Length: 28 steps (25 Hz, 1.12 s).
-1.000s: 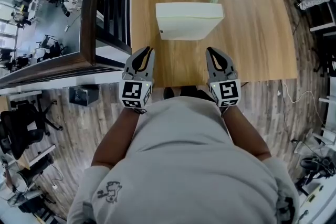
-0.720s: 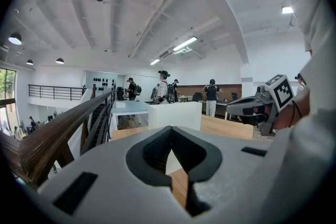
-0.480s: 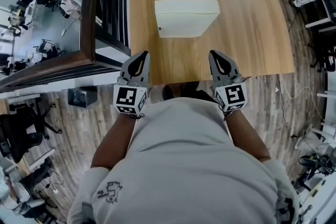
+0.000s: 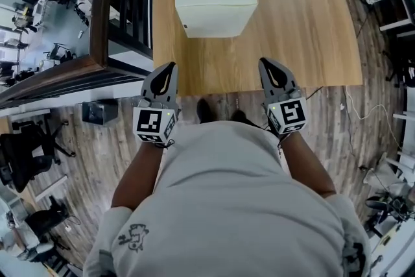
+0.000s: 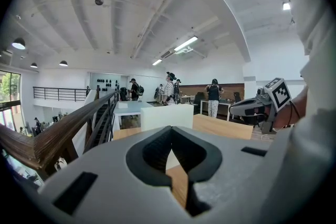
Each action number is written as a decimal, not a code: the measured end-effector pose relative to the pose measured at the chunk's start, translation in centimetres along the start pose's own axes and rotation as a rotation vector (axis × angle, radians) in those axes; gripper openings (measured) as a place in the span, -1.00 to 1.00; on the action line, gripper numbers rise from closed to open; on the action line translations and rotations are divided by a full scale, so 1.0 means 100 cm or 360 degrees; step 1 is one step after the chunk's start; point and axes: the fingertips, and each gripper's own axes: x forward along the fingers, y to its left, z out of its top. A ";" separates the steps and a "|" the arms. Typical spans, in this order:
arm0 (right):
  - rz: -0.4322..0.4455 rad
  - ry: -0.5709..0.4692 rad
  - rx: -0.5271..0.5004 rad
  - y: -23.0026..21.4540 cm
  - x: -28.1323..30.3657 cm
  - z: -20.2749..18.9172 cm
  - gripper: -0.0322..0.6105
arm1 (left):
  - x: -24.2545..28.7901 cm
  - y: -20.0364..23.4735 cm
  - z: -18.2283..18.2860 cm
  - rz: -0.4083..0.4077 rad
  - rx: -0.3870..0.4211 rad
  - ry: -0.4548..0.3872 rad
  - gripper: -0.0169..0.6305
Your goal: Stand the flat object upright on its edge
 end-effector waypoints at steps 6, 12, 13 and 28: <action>0.0099 -0.0009 -0.0006 -0.014 -0.036 -0.008 -0.89 | -0.010 -0.045 0.009 0.0061 0.0038 -0.0032 -0.93; 0.0195 -0.0033 -0.0033 -0.026 -0.067 -0.013 -0.89 | -0.020 -0.086 0.004 0.0135 0.0021 -0.0031 -0.93; 0.0210 -0.0036 -0.0038 -0.027 -0.070 -0.011 -0.89 | -0.022 -0.090 0.005 0.0147 0.0023 -0.0026 -0.93; 0.0348 -0.0108 -0.0144 -0.016 -0.132 -0.016 -0.89 | -0.065 -0.154 0.000 0.0262 0.0026 -0.0031 -0.93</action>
